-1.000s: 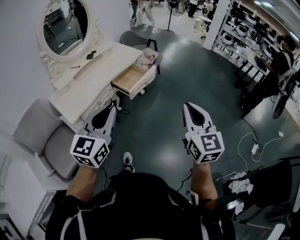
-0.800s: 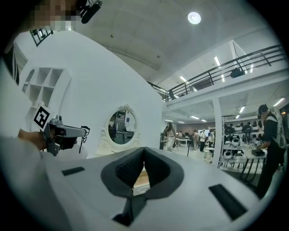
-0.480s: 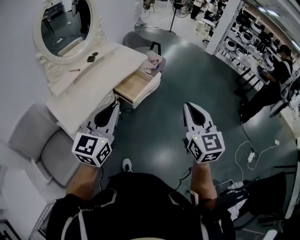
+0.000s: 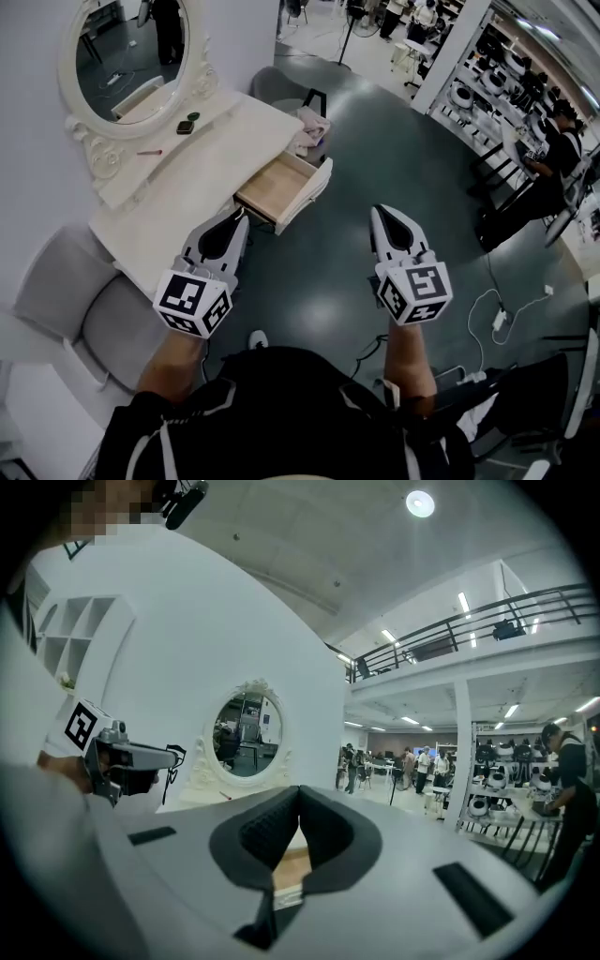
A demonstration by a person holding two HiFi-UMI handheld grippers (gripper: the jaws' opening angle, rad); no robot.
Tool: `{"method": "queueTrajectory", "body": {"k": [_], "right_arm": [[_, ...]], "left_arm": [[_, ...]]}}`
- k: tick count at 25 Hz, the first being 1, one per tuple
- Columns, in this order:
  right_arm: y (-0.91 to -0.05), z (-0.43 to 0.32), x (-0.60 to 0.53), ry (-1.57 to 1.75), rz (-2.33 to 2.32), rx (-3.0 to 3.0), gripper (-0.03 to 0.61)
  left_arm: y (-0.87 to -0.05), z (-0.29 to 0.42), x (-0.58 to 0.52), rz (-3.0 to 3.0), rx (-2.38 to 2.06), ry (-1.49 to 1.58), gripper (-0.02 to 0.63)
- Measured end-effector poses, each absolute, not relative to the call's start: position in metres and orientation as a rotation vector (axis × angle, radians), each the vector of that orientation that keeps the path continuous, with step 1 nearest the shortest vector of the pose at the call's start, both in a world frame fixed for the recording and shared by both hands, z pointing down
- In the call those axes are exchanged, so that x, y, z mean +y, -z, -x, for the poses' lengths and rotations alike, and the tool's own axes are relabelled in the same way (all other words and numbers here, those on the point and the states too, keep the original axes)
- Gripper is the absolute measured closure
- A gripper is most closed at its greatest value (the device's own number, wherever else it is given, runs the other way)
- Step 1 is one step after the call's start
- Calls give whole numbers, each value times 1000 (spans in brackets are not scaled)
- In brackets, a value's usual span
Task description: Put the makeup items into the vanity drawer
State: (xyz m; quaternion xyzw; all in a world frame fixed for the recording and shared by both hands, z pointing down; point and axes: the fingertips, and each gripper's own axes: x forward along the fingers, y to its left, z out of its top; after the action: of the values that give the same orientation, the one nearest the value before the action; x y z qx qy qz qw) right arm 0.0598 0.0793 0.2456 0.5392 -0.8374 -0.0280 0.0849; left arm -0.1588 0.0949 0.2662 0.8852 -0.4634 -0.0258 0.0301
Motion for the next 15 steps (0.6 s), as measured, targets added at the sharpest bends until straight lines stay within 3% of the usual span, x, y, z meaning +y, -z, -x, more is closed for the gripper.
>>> {"method": "queueTrajectory", "body": {"k": [15], "right_arm": [[-269, -24, -6, 35, -1577, -2478, 574]], "left_arm": [[-299, 185, 8, -2706, -1368, 55, 589]]}}
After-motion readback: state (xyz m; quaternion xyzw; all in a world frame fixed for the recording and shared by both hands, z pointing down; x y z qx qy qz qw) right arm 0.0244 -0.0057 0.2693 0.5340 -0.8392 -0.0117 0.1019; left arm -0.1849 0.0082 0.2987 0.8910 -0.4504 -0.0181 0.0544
